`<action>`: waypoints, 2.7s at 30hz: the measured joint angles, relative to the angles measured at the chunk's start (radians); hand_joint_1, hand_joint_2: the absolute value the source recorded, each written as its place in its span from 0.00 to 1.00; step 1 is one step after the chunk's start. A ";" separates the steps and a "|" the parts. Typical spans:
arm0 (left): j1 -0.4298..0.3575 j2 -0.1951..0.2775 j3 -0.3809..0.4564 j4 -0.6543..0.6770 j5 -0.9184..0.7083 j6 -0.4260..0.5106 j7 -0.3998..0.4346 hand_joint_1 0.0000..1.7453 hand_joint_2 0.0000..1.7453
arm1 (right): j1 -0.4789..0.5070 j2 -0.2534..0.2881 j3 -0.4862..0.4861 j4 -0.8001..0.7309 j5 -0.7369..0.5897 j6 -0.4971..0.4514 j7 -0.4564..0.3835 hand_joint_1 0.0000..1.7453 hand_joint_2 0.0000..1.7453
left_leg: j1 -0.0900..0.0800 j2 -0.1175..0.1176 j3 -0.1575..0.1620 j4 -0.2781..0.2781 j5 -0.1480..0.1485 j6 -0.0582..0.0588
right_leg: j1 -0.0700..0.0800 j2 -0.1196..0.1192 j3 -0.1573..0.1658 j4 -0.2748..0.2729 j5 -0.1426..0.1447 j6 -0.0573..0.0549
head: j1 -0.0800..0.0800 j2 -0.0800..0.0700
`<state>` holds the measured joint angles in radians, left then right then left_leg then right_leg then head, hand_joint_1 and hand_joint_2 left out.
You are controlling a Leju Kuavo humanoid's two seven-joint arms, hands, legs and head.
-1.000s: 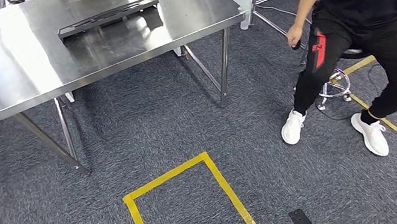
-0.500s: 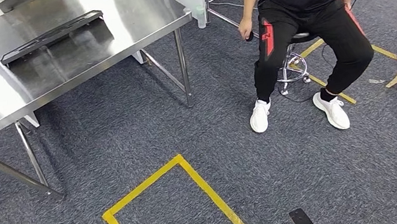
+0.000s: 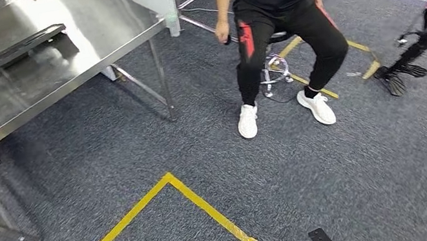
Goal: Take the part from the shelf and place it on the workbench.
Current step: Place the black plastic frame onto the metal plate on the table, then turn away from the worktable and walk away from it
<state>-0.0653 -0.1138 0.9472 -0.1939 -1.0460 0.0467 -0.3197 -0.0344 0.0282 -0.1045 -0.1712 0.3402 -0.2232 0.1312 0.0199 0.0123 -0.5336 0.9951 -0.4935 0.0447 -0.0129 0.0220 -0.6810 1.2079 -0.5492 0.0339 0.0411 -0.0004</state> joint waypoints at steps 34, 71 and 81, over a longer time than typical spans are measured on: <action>-0.005 0.010 -0.002 0.000 -0.030 -0.021 0.022 0.00 0.00 | 0.001 -0.006 -0.001 0.001 -0.002 0.013 0.008 0.00 0.00 | 0.002 0.043 -0.006 0.010 -0.003 -0.005 | -0.007 -0.019 -0.028 0.057 -0.002 0.019 | 0.001 0.000; -0.006 0.023 0.038 0.004 0.025 -0.237 0.078 0.00 0.00 | 0.001 0.000 -0.044 0.002 -0.045 0.188 -0.011 0.00 0.00 | -0.010 0.105 0.022 0.003 -0.016 -0.035 | -0.007 -0.080 0.110 -0.198 0.084 0.022 | -0.008 0.000; 0.001 0.023 0.038 0.008 0.009 -0.226 0.080 0.00 0.00 | 0.006 0.000 -0.054 0.002 -0.038 0.196 -0.012 0.00 0.00 | 0.003 -0.030 -0.080 0.196 -0.076 -0.034 | -0.002 0.047 0.113 -0.200 0.091 -0.020 | -0.014 0.000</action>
<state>-0.0646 -0.0903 0.9850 -0.1856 -1.0367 -0.1789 -0.2398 -0.0280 0.0284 -0.1589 -0.1694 0.3021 -0.0274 0.1190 0.0225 -0.0175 -0.6139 1.1916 -0.5693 0.0102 -0.0152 0.0693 -0.5683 1.0076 -0.4582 0.0141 0.0271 -0.0004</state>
